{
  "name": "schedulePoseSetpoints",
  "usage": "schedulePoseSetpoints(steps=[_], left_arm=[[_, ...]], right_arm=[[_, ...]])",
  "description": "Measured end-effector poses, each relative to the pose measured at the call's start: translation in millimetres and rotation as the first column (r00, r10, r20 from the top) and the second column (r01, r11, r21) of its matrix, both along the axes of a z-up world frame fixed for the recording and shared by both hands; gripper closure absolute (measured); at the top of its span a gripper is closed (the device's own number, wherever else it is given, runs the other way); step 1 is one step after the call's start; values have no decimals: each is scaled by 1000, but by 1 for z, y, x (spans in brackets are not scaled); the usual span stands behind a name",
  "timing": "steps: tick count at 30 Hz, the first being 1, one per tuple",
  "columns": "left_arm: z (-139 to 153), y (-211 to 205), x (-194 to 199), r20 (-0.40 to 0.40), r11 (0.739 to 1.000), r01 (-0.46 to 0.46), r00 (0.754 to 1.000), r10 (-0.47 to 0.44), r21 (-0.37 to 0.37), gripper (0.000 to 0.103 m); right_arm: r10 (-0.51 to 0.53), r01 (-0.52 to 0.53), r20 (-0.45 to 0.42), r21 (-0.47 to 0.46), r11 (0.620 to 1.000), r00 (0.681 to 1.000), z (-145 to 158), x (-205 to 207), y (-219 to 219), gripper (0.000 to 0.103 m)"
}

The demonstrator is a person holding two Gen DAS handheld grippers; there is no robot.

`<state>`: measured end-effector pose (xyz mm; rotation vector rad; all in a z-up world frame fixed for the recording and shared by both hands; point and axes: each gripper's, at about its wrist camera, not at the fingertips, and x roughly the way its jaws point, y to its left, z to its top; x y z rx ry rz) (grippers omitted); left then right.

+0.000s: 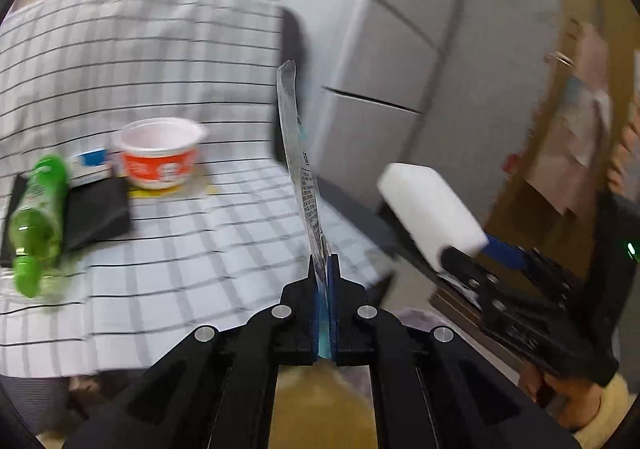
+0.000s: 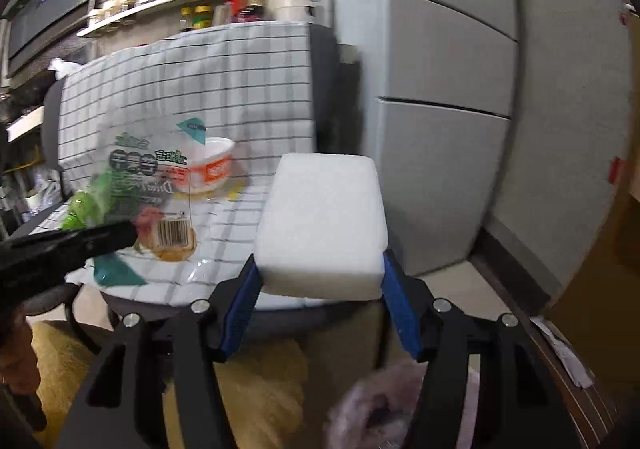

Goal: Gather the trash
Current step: 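Carry the sponge and clear wrapper with both grippers over the pink-lined bin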

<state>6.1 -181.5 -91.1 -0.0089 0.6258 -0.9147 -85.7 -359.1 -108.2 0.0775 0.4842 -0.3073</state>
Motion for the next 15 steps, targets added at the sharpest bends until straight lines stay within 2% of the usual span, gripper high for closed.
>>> schedulePoseSetpoints(steps=[5, 10, 15], left_arm=[[-6, -49, -26, 16, 989, 146, 989, -147, 33, 99], [-18, -92, -44, 3, 966, 246, 969, -247, 84, 99], [-41, -122, -53, -37, 936, 317, 949, -315, 151, 99]], right_arm=[[-138, 136, -50, -35, 990, 989, -5, -39, -23, 42], [-251, 248, -79, -45, 968, 965, -15, -71, -49, 41], [-290, 292, -104, 3, 956, 951, -40, -88, -67, 40]])
